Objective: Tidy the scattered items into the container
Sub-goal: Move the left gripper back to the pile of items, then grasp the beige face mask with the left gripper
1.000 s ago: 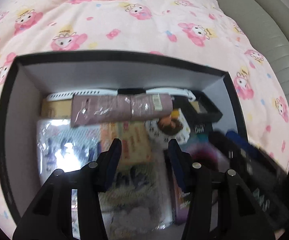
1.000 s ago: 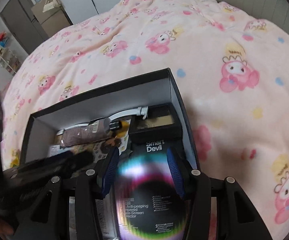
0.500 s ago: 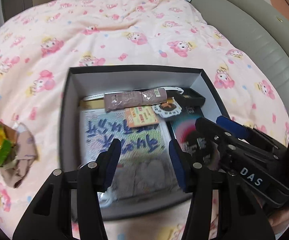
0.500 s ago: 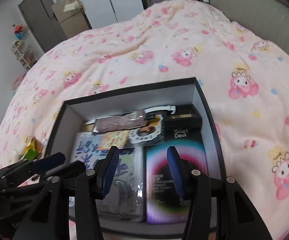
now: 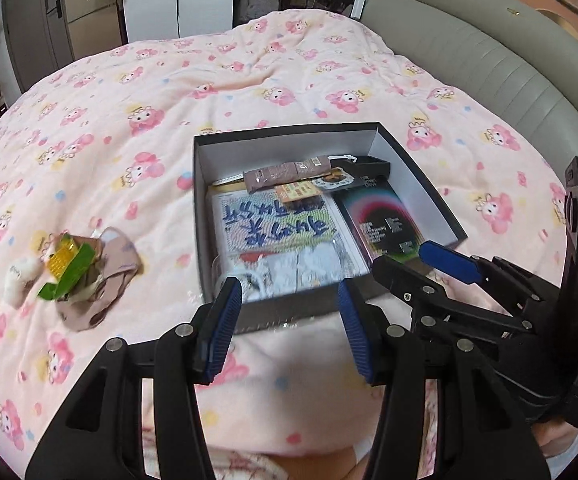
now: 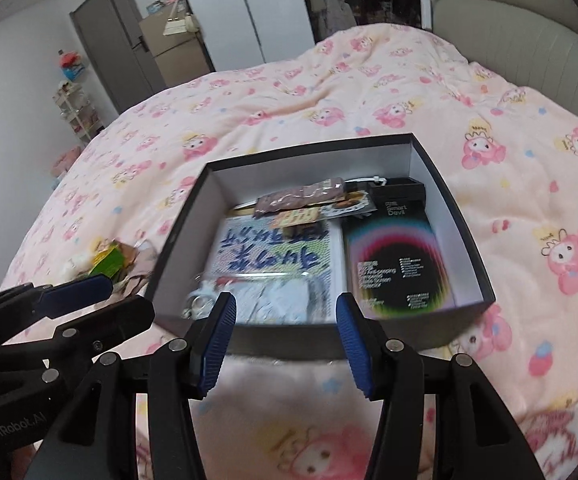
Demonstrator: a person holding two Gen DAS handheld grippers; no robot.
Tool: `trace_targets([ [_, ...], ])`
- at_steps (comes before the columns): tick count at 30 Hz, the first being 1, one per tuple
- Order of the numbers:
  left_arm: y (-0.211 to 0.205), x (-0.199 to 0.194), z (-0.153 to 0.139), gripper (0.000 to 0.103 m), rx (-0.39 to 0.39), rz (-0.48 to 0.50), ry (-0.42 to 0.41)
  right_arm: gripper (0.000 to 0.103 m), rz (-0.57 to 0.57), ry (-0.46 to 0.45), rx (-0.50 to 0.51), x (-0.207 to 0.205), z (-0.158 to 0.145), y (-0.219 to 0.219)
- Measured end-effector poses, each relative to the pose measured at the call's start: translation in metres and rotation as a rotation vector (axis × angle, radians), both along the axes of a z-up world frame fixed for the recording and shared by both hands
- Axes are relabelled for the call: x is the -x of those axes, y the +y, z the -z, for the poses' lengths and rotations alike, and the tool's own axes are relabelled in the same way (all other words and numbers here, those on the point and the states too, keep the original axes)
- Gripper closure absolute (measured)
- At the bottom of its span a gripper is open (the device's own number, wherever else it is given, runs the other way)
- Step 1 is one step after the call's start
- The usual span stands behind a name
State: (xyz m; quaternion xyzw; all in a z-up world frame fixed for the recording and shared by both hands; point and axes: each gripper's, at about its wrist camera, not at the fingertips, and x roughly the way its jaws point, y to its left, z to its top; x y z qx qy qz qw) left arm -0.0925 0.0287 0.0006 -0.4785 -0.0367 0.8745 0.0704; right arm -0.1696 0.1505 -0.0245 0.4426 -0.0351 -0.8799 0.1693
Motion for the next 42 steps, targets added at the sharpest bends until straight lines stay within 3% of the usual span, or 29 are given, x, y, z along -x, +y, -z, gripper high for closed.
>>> trace_targets([
  [6,-0.035,-0.032,-0.002,0.051,-0.050,-0.056,0.007,0.055,-0.075,0.039,-0.027,-0.019,-0.013,-0.033],
  [12,-0.093,-0.059,0.013,0.051,-0.106,-0.160,-0.019,0.055,-0.197,0.012,-0.044,-0.032,-0.006,-0.093],
  [20,-0.188,-0.077,0.043,0.049,-0.227,-0.395,-0.067,0.055,-0.343,-0.031,-0.020,-0.023,0.005,-0.182],
  [22,-0.213,-0.073,0.057,0.048,-0.288,-0.479,-0.090,0.055,-0.352,-0.060,-0.005,-0.013,0.010,-0.197],
  [26,-0.265,-0.059,0.095,0.048,-0.518,-0.652,-0.139,0.055,-0.351,-0.120,-0.026,0.011,0.030,-0.230],
  [30,-0.297,-0.030,0.126,0.048,-0.601,-0.766,-0.186,0.055,-0.343,-0.186,-0.063,0.035,0.058,-0.254],
  [35,-0.308,0.002,0.157,0.047,-0.569,-0.823,-0.251,0.055,-0.324,-0.303,-0.096,0.057,0.101,-0.272],
  [39,-0.307,0.017,0.181,0.047,-0.577,-0.815,-0.343,0.055,-0.333,-0.379,-0.095,0.066,0.128,-0.283],
  [42,-0.299,0.025,0.187,0.047,-0.531,-0.797,-0.373,0.055,-0.356,-0.417,-0.061,0.072,0.146,-0.291],
])
